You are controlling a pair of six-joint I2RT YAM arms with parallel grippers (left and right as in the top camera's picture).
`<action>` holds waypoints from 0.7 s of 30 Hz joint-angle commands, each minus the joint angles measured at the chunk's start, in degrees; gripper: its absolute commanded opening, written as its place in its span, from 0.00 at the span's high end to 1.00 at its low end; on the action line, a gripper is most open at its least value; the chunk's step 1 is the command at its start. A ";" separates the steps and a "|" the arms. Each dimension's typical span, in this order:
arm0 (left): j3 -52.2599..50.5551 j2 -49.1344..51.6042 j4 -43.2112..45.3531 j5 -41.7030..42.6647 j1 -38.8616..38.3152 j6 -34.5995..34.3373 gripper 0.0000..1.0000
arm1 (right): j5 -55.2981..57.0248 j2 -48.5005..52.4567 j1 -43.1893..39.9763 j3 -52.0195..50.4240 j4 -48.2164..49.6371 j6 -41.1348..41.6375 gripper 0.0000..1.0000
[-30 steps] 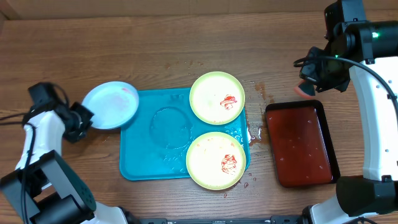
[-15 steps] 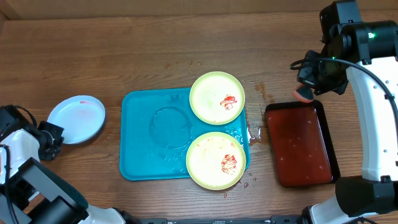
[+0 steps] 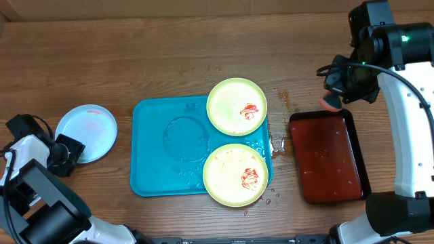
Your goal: Clean dirty plates on tray and stack at the side
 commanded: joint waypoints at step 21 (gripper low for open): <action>0.46 -14.62 4.15 4.00 -47.28 8.85 0.48 | -3.82 -0.70 0.22 0.83 0.28 -3.37 0.96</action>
